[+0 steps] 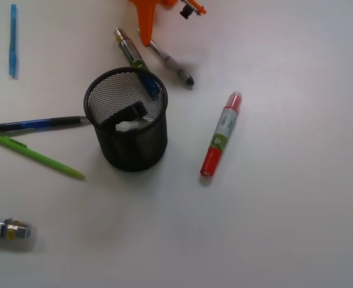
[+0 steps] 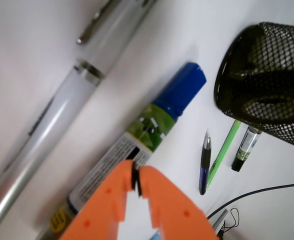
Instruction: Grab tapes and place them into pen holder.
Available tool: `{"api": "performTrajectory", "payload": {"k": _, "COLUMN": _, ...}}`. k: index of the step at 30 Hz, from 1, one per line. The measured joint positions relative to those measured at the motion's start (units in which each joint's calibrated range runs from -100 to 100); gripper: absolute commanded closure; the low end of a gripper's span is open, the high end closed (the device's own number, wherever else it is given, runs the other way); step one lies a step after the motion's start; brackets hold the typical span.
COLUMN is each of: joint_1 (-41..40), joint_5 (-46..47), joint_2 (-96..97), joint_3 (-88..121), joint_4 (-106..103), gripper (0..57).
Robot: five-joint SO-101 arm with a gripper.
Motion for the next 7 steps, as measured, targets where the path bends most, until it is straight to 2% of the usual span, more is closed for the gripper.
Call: {"api": "performTrajectory", "payload": {"k": 7, "joint_1": 0.0, "joint_5": 0.2, "joint_2": 0.0, "joint_3": 0.0, "joint_4": 0.0, "gripper": 57.2}}
